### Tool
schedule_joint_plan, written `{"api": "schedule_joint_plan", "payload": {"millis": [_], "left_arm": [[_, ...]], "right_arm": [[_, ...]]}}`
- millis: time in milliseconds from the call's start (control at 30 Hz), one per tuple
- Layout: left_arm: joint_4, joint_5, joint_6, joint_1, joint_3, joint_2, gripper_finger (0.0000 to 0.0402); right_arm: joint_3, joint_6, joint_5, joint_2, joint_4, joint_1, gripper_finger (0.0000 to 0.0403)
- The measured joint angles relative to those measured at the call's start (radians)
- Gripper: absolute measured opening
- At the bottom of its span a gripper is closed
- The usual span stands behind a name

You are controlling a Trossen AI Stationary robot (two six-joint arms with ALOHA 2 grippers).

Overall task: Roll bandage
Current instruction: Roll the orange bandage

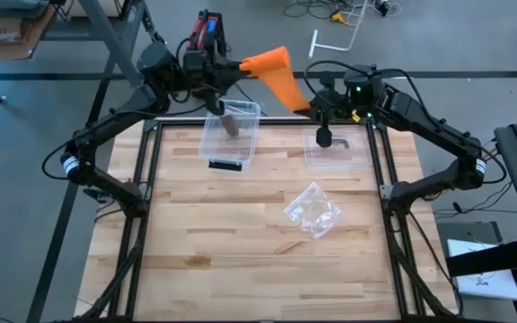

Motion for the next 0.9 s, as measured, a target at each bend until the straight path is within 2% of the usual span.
{"api": "schedule_joint_plan", "payload": {"millis": [67, 133, 333, 433, 600, 667, 900], "left_arm": [[0.007, 0.055, -0.04, 0.007, 0.0, -0.008, 0.0035], [0.006, 0.074, -0.044, 0.007, -0.004, -0.009, 0.0036], [0.0, -0.013, 0.069, 0.009, -0.02, 0.033, 0.0036], [0.007, -0.074, 0.148, 0.009, -0.02, 0.064, 0.0034], [0.022, -0.09, 0.207, -0.009, -0.02, 0.137, 0.0033], [0.017, -0.091, 0.208, -0.024, -0.02, 0.17, 0.0034], [0.016, -0.092, 0.26, -0.091, -0.021, 0.218, 0.0032]], "right_arm": [[0.0, -0.011, 0.027, 0.001, -0.013, -0.002, 0.0], [0.0, -0.006, 0.01, 0.001, -0.01, -0.001, 0.0], [0.003, 0.121, -0.169, -0.006, 0.103, 0.037, 0.0], [0.022, 0.183, -0.199, -0.008, 0.16, 0.046, 0.0], [0.035, 0.244, -0.199, -0.006, 0.244, 0.047, 0.0], [0.035, 0.256, -0.173, -0.006, 0.273, 0.047, 0.0], [0.035, 0.172, 0.034, -0.005, 0.288, 0.039, 0.0]]}}
